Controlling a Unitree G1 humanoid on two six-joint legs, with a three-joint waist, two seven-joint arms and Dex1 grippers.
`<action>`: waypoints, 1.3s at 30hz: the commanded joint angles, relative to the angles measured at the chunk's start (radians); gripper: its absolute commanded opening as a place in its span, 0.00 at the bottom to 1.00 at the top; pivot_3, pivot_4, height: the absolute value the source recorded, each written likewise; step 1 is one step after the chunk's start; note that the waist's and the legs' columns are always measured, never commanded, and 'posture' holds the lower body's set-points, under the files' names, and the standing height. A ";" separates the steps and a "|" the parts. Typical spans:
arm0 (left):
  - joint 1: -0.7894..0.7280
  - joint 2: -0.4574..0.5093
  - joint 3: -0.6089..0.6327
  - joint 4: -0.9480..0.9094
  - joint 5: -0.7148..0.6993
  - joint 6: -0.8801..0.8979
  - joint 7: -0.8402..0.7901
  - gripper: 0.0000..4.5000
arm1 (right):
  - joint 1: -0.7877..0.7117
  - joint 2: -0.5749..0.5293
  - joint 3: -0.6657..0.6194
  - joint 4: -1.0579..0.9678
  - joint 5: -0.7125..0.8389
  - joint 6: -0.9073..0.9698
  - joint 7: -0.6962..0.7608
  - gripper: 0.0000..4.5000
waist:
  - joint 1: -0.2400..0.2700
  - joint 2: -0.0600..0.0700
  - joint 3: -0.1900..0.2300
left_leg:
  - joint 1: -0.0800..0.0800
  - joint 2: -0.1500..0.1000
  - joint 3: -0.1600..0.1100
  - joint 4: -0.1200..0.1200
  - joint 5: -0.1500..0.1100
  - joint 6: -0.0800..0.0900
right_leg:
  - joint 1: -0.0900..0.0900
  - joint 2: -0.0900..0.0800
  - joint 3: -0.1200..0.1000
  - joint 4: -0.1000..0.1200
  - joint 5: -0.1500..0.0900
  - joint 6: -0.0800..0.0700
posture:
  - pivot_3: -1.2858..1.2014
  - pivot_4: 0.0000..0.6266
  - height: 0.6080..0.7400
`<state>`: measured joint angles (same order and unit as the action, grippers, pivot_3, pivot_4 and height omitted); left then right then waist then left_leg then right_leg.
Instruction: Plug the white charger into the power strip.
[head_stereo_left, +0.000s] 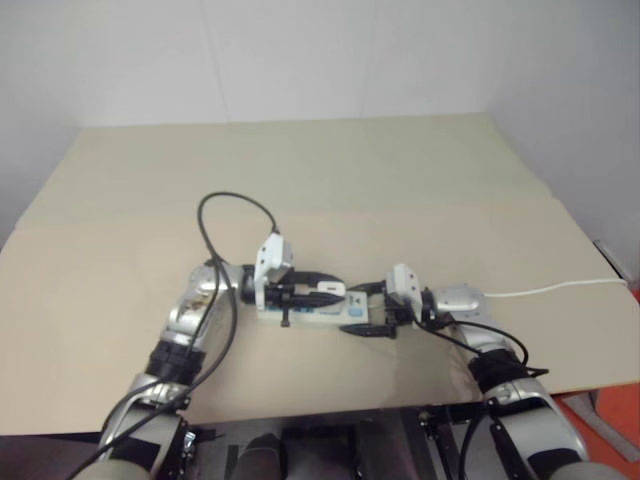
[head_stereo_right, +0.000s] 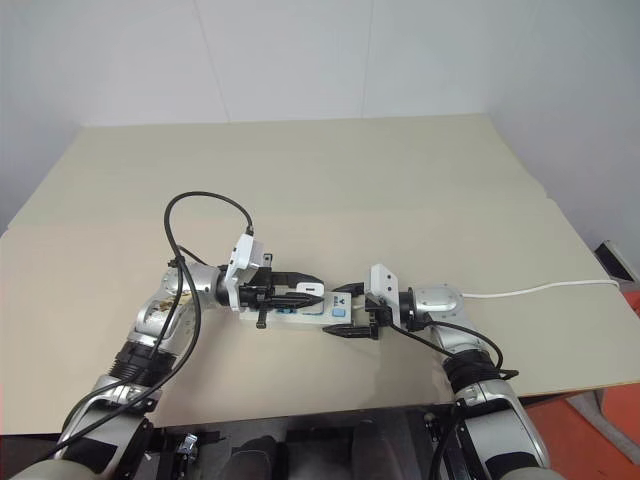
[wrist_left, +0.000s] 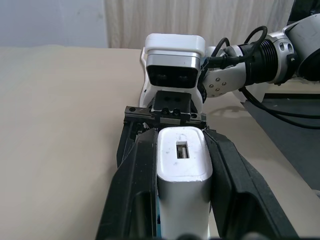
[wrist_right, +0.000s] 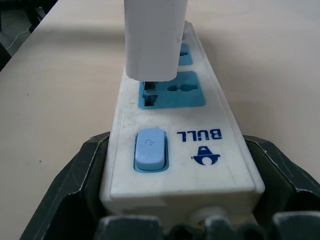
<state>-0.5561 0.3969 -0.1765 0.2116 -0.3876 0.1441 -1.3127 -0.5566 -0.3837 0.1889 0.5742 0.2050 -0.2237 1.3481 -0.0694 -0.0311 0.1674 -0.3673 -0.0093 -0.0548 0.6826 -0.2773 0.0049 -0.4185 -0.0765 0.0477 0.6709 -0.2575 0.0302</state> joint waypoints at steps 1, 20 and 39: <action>-0.014 0.004 0.002 0.012 0.015 -0.019 -0.007 0.23 | 0.025 0.006 0.032 0.001 -0.034 0.010 -0.001 0.76 | 0.000 0.000 0.000 | 0.000 0.000 0.000 0.000 0.000 0.000 | 0.000 0.000 0.000 0.000 0.000 0.000 | 0.52 0.24 1.00; 0.002 -0.007 -0.003 -0.001 0.001 0.004 -0.006 0.23 | 0.032 0.002 0.030 -0.009 -0.033 0.012 -0.003 0.76 | 0.000 0.000 0.000 | 0.000 0.000 0.000 0.000 0.000 0.000 | 0.000 0.000 0.000 0.000 0.000 0.000 | 0.52 0.24 1.00; 0.012 -0.010 -0.005 -0.006 0.000 0.018 -0.011 0.23 | 0.036 0.002 0.029 -0.018 -0.031 0.023 -0.006 0.76 | 0.001 0.000 0.000 | 0.000 0.001 0.000 -0.002 0.000 0.000 | 0.001 0.000 0.000 -0.004 0.000 0.000 | 0.52 0.24 1.00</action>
<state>-0.5492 0.3827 -0.1774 0.2129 -0.3939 0.1573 -1.3206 -0.5432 -0.3863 0.1872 0.5542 0.2063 -0.2143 1.3416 -0.0685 -0.0311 0.1674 -0.3671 -0.0087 -0.0549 0.6805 -0.2773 0.0049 -0.4177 -0.0762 0.0472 0.6671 -0.2569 0.0297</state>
